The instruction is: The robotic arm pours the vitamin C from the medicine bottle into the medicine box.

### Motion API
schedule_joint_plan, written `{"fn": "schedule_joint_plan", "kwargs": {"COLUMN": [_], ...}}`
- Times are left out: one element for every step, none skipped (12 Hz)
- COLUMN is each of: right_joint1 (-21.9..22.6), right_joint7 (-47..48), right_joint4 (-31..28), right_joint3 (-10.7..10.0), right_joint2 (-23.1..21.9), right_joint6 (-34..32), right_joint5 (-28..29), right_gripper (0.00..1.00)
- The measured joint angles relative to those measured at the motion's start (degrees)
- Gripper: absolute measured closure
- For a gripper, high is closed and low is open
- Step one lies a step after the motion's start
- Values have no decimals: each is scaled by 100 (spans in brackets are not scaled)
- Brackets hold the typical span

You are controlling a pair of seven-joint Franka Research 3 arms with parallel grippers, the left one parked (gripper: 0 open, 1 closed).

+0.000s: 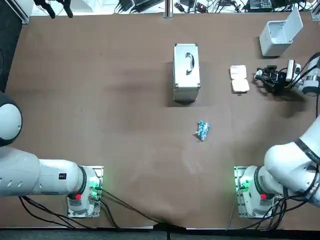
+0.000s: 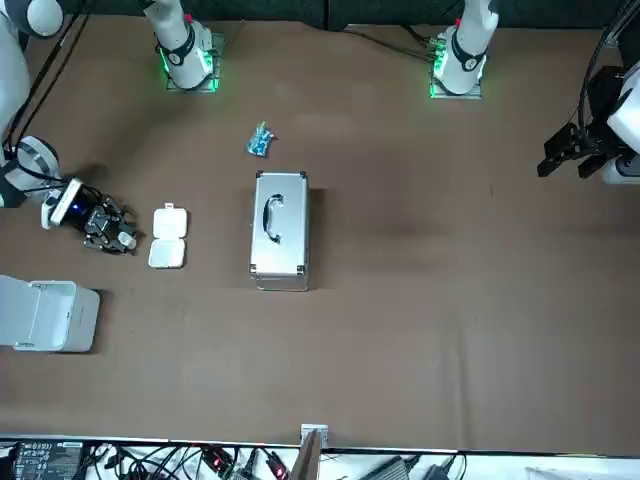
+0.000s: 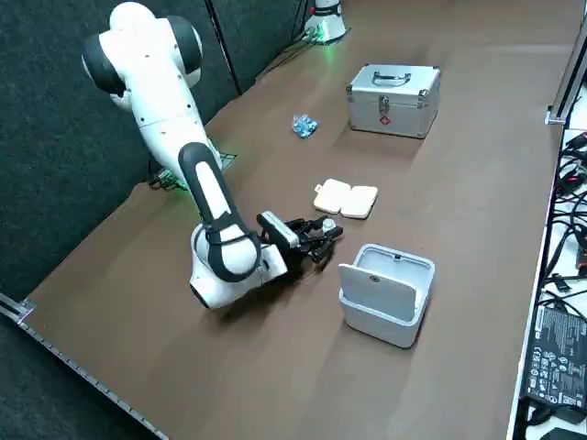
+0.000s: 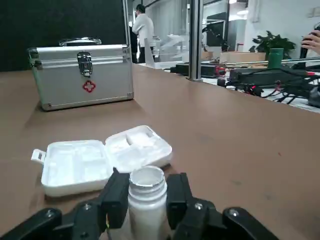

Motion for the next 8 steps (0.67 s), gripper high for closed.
{"fn": "schedule_joint_plan", "kwargs": {"right_joint1": [29,61,146,205,277,371,484,607], "right_joint7": [65,144,338,466,605,745,906,1114], "right_joint4": [41,74,118,128,128,122,109,87], "right_joint3": [0,1,2,4,6,12,17,20], "right_joint2": [-54,-135,-329,-439,-550,-668,-793,-921], "right_joint6": [6,40,190,318,464,615,745,846], "right_joint5": [-66,-144,-280,-360,-449,-536,-616,-699], "right_gripper": [58,58,58,58,58,58,58,58]}}
